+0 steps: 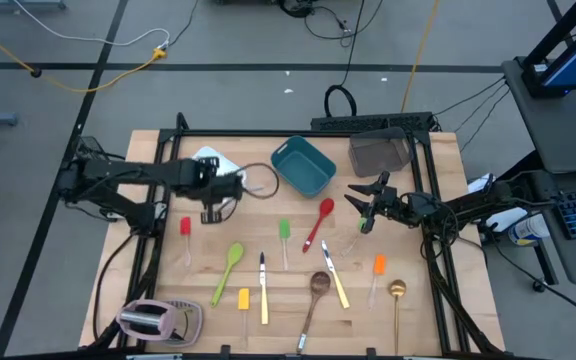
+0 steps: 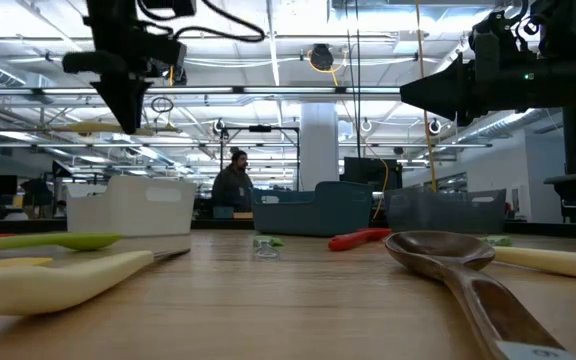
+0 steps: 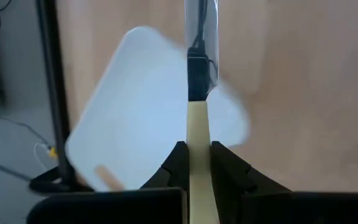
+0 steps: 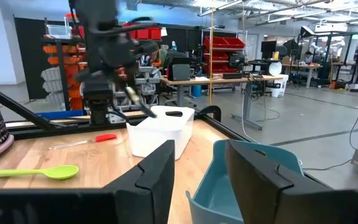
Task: Pick & Place Kitchen Items
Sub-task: Put the top yellow knife into the white bin
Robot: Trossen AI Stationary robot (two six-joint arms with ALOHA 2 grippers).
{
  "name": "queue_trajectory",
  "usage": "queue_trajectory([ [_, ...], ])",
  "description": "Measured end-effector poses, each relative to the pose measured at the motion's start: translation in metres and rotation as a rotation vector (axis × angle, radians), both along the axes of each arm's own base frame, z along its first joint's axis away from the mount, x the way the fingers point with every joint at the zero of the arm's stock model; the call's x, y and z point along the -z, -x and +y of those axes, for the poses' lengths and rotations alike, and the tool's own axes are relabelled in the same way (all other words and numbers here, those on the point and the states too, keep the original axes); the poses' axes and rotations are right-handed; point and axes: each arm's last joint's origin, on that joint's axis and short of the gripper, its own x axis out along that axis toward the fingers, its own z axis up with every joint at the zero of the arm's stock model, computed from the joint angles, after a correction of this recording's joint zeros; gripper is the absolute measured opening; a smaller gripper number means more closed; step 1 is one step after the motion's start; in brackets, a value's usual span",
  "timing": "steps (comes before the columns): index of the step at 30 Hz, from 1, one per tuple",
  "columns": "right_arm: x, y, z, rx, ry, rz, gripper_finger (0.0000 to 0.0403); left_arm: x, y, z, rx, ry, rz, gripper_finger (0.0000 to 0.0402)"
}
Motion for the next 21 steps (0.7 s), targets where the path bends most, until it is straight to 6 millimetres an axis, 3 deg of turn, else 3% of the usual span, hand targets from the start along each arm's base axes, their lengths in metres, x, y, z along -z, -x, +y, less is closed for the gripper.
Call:
queue_trajectory([
  [11, 0.0, 0.0, 0.0, 0.001, 0.008, 0.003, 0.0134, 0.0, 0.023, 0.064, -0.006, -0.014, 0.15, 0.0025],
  [21, 0.0, 0.0, 0.0, 0.001, 0.008, 0.003, 0.0134, 0.009, 0.038, 0.086, 0.014, 0.053, 0.204, 0.0025],
])
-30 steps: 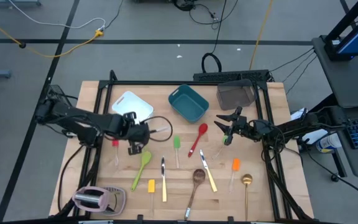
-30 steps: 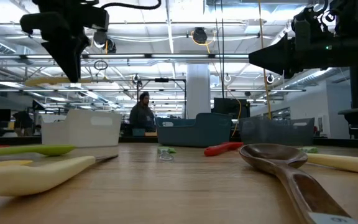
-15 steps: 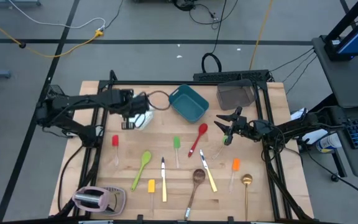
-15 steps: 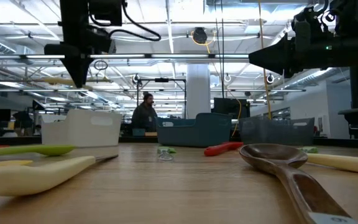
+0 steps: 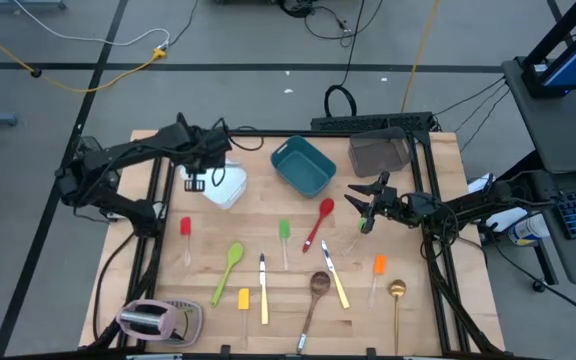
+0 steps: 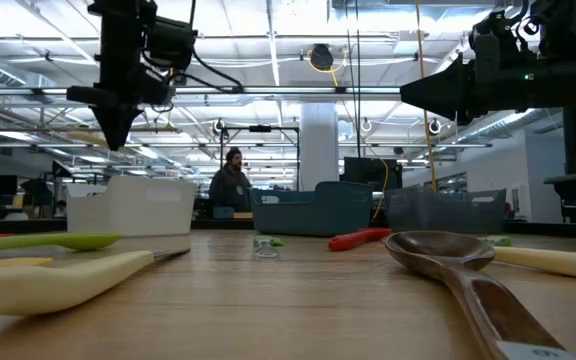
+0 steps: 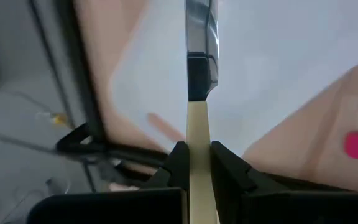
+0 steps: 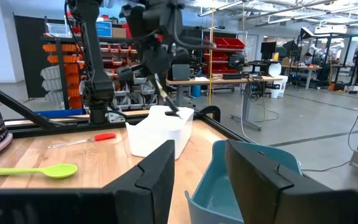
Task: Pick & Place Kitchen Items
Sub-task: Put the top yellow knife into the white bin
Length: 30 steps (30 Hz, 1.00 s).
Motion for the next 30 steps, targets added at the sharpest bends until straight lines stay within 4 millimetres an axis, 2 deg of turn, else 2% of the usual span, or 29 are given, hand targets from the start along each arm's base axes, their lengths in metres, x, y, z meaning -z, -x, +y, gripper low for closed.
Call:
queue_trajectory([
  [4, 0.0, 0.0, 0.0, 0.0, 0.0, 0.0, 0.0134, 0.016, 0.006, -0.003, 0.029, 0.055, 0.05, 0.0025],
  [9, 0.0, 0.0, 0.0, 0.0, 0.0, 0.0, 0.0134, 0.035, 0.009, -0.003, 0.061, 0.028, 0.094, 0.0031],
  [16, 0.0, 0.0, 0.0, 0.0, 0.0, 0.0, 0.0134, 0.051, -0.006, 0.006, 0.235, -0.034, 0.017, 0.0032],
  [21, 0.0, 0.0, 0.0, 0.0, 0.0, 0.0, 0.0134, 0.065, -0.01, 0.015, 0.346, 0.004, 0.094, 0.0037],
  [30, 0.0, 0.0, 0.0, 0.0, 0.0, 0.0, 0.0134, 0.089, -0.017, 0.032, 0.252, -0.026, 0.191, 0.0041],
])
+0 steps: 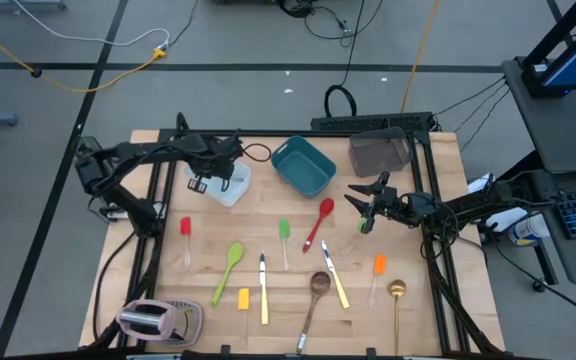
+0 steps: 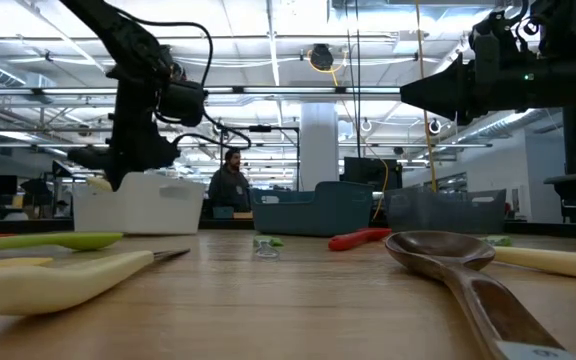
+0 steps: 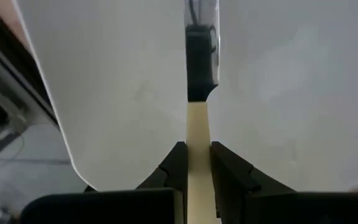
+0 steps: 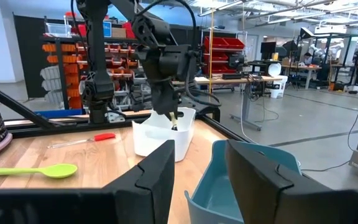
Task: Pick & Place Kitchen Items
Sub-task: Put the top yellow knife into the white bin, then put the left yellow knife into the white bin
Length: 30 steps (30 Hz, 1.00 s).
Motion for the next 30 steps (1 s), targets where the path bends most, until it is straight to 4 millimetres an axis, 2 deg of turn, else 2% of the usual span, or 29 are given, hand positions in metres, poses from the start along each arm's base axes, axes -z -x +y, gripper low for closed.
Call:
queue_trajectory([
  [8, 0.001, 0.0, 0.0, 0.001, 0.001, 0.007, 0.0134, 0.0, -0.001, -0.004, -0.061, -0.043, -0.015, 0.0048],
  [17, 0.001, 0.0, 0.0, 0.001, 0.001, 0.008, 0.0134, 0.001, -0.006, -0.012, -0.1, -0.064, -0.037, 0.0127],
  [21, 0.001, 0.0, 0.0, 0.001, 0.0, 0.008, 0.0134, 0.0, -0.008, -0.019, -0.1, -0.066, -0.031, 0.0149],
  [25, 0.001, 0.0, 0.0, 0.001, 0.0, 0.008, 0.0134, -0.001, -0.01, -0.028, -0.078, -0.037, -0.034, 0.0153],
  [30, 0.001, 0.0, 0.0, 0.001, 0.0, 0.007, 0.0134, -0.014, -0.01, -0.039, -0.082, -0.054, -0.091, 0.0146],
])
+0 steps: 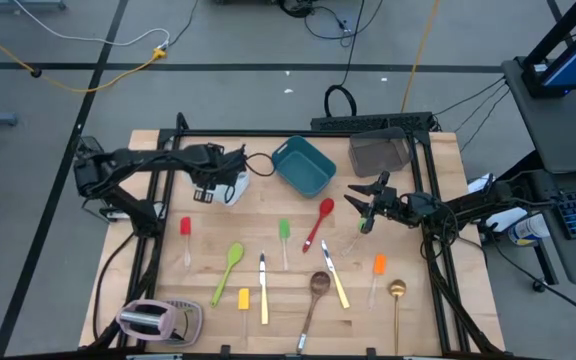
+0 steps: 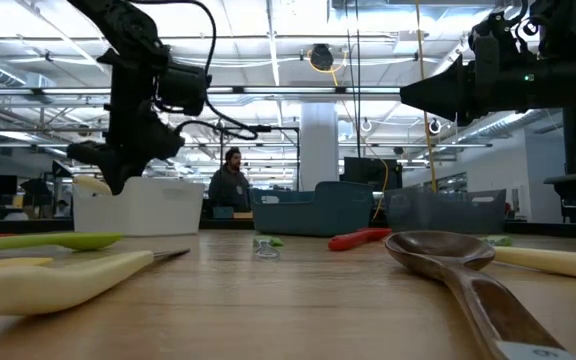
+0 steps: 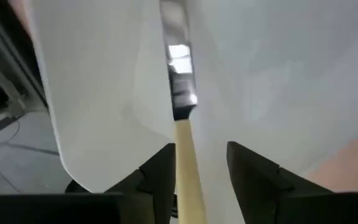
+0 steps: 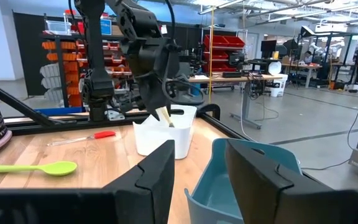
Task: Pick & Place Kitchen Items
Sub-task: Put the left yellow knife into the white bin
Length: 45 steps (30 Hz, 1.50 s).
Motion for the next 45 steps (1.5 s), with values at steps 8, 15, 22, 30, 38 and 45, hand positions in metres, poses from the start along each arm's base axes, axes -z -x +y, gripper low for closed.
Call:
queue_trajectory([
  [8, 0.001, 0.0, 0.0, 0.0, 0.0, 0.008, 0.0134, -0.048, 0.002, -0.021, -0.134, -0.019, -0.314, 0.013],
  [15, 0.001, 0.0, 0.0, 0.0, 0.0, 0.007, 0.0134, -0.077, 0.007, -0.045, -0.389, 0.079, -0.611, 0.0127],
  [22, 0.001, 0.0, 0.0, 0.0, -0.001, 0.007, 0.0134, -0.082, 0.002, -0.072, -0.55, 0.212, -0.73, 0.0127],
  [30, 0.001, 0.0, 0.0, -0.005, -0.046, -0.009, 0.0134, -0.077, -0.025, -0.115, -0.654, 0.386, -0.853, 0.0127],
  [38, 0.003, 0.0, 0.0, -0.008, -0.054, 0.01, 0.0134, -0.052, -0.053, -0.17, -0.564, 0.501, -0.825, 0.0127],
  [45, 0.008, -0.001, 0.0, -0.013, -0.13, 0.032, 0.0134, -0.022, -0.074, -0.215, -0.604, 0.611, -0.818, 0.0127],
])
